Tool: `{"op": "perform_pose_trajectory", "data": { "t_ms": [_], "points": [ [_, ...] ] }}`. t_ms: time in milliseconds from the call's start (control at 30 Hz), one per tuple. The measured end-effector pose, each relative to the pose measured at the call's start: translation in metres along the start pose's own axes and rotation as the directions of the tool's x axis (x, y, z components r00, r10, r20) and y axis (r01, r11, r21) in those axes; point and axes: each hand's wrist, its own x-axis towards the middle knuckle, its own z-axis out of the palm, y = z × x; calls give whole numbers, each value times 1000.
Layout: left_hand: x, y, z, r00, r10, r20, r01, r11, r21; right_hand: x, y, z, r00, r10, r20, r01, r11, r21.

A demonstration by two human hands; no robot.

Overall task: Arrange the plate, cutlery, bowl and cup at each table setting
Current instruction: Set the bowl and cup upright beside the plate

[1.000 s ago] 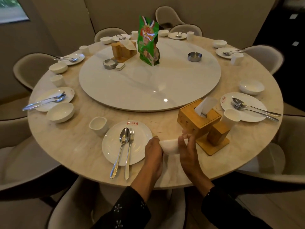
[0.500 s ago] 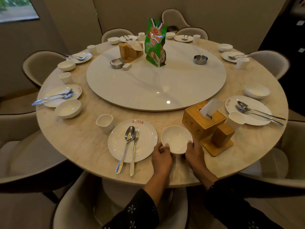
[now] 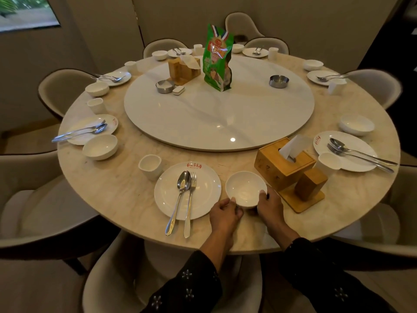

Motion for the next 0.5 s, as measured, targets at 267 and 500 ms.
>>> {"op": "perform_pose_trajectory", "data": {
  "t_ms": [267, 500],
  "points": [
    [-16, 68, -88, 846, 530, 62, -498, 742, 449, -11, -2, 8, 991, 106, -86, -97, 989, 108],
    [56, 112, -184, 944, 299, -143, -146, 762, 631, -22, -3, 21, 960, 256, -115, -235, 957, 172]
  ]
}}
